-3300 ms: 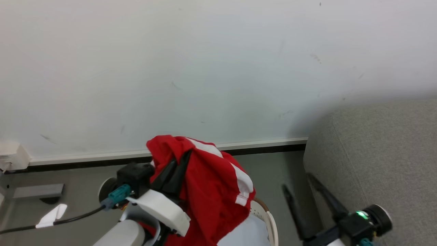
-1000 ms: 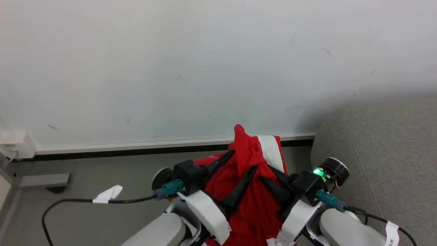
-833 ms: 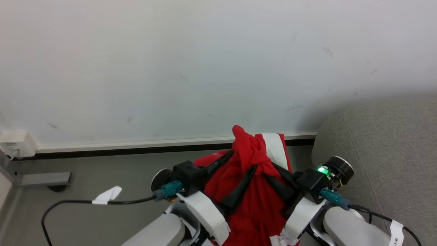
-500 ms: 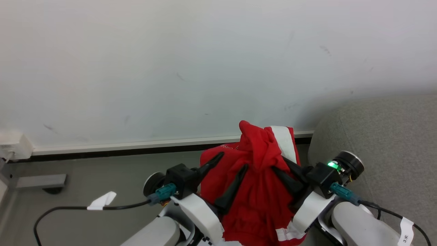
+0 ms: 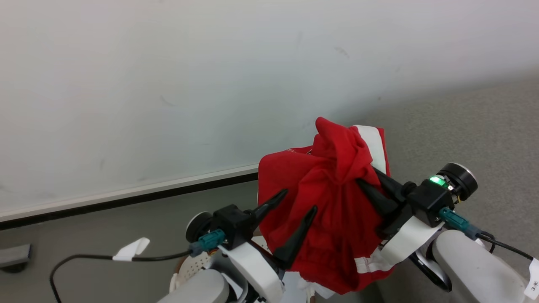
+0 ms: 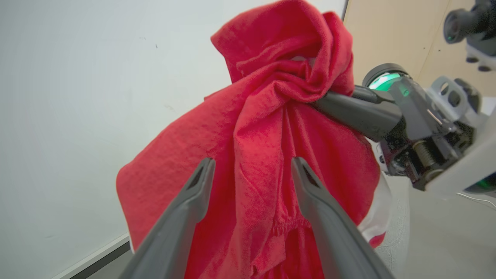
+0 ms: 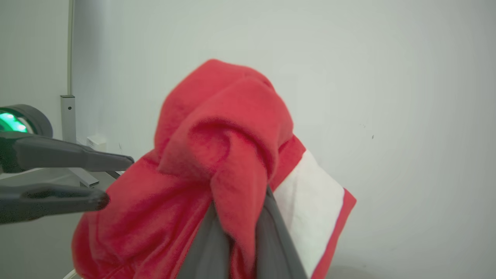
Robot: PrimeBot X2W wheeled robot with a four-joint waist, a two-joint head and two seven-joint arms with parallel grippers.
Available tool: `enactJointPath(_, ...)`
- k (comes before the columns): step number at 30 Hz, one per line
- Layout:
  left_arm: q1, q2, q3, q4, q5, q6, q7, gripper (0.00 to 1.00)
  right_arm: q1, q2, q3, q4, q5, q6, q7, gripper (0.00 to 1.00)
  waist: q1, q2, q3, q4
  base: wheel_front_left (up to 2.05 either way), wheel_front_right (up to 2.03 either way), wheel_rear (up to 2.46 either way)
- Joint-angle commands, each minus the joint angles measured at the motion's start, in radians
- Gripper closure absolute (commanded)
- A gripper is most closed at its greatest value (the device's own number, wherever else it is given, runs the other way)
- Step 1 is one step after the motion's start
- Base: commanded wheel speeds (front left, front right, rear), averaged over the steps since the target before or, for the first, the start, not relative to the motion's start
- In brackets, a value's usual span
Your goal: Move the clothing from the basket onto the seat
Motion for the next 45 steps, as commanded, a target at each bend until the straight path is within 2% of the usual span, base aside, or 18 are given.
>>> enactJointPath(1,0.000,0.000,-0.002,-0.005,0.014,0.001,-0.004,0.00,0.004,-0.013,-0.009,-0.010,-0.004,-0.003,-0.003,1.00,0.0000,0.0000,0.007,-0.036,0.00,0.00,0.00)
enactJointPath(12,-0.011,-0.003,-0.017,-0.037,0.021,0.006,-0.001,0.00,0.008,-0.066,-0.090,-0.057,-0.009,-0.003,-0.003,1.00,0.0000,0.0000,0.029,-0.126,0.00,0.00,0.00)
enactJointPath(17,-0.026,0.003,-0.020,-0.056,0.027,0.006,0.007,0.00,-0.014,-0.081,-0.144,-0.057,-0.015,-0.003,-0.003,1.00,0.0000,0.0000,0.057,-0.129,0.00,0.00,0.00)
enactJointPath(22,-0.070,0.017,-0.021,-0.085,0.043,0.000,0.024,0.00,-0.086,-0.105,-0.232,-0.059,-0.040,-0.003,-0.003,1.00,0.0000,0.0000,0.135,-0.103,0.00,0.00,0.00)
enactJointPath(31,-0.161,0.045,-0.027,-0.135,0.086,-0.018,0.056,0.00,-0.342,-0.223,-0.305,-0.050,-0.072,-0.003,0.058,1.00,0.0000,0.0000,0.309,-0.043,0.00,0.00,0.00)
enactJointPath(36,-0.205,0.044,-0.025,-0.166,0.092,-0.030,0.060,0.00,-0.516,-0.335,-0.322,-0.038,-0.067,-0.003,0.124,1.00,0.0000,0.0000,0.402,0.000,0.00,0.00,0.00)
enactJointPath(45,-0.247,0.055,-0.014,-0.211,0.106,-0.032,0.051,0.00,-0.819,-0.471,-0.455,0.066,-0.067,-0.003,0.202,1.00,0.0000,0.0000,0.515,0.045,0.00,0.00,0.00)
